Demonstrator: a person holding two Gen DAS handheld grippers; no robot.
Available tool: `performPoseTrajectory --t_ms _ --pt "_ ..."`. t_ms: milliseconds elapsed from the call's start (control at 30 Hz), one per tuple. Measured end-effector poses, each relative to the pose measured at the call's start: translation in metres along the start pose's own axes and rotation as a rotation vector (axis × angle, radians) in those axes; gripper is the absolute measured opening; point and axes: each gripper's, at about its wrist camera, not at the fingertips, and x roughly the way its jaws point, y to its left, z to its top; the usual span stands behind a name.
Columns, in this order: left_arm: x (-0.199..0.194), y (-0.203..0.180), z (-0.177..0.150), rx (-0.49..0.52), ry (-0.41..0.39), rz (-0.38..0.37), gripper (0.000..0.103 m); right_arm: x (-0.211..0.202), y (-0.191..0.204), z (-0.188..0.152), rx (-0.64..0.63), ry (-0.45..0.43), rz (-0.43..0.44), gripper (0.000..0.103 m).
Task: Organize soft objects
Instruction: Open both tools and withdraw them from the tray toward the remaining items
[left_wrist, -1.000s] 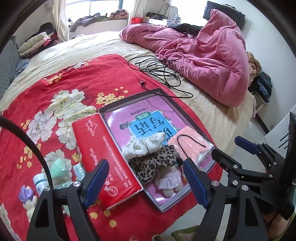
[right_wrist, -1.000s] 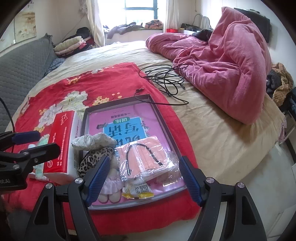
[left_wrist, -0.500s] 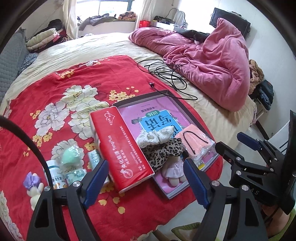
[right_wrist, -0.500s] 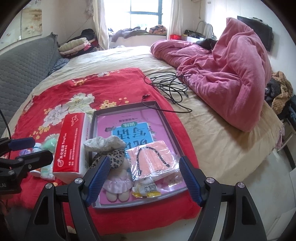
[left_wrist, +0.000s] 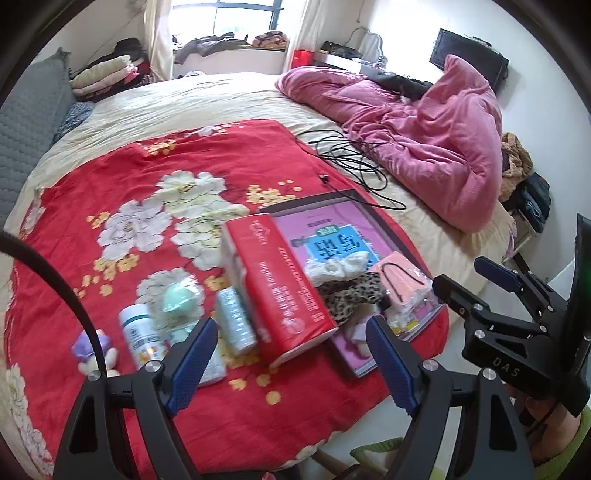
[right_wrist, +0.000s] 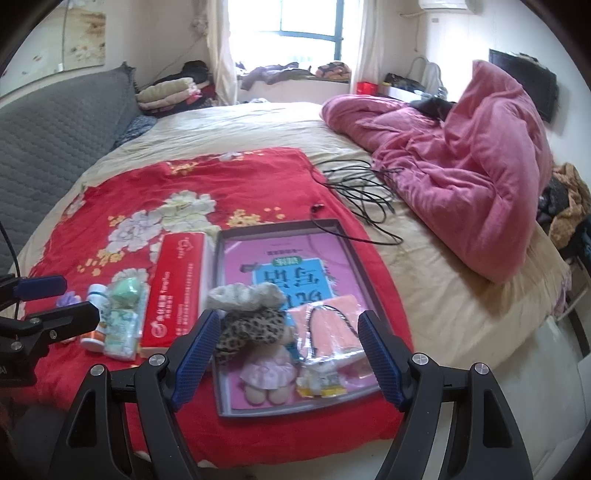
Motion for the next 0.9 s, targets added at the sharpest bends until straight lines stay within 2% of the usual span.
performPoseTrajectory --t_ms 367,533,900 --pt "-0.035 0.073 -0.015 -0.114 -0.047 0.062 0.082 -0.006 0.050 0.008 -0.093 -0.011 0.044 0.078" --pt "-0.048 0.100 -0.023 -0.139 -0.052 0.110 0.082 -0.010 0.072 0.008 -0.127 -0.018 0.067 0.078" --pt "-0.066 0.159 -0.056 -0.238 -0.051 0.159 0.082 -0.008 0.126 0.002 -0.230 0.001 0.128 0.078"
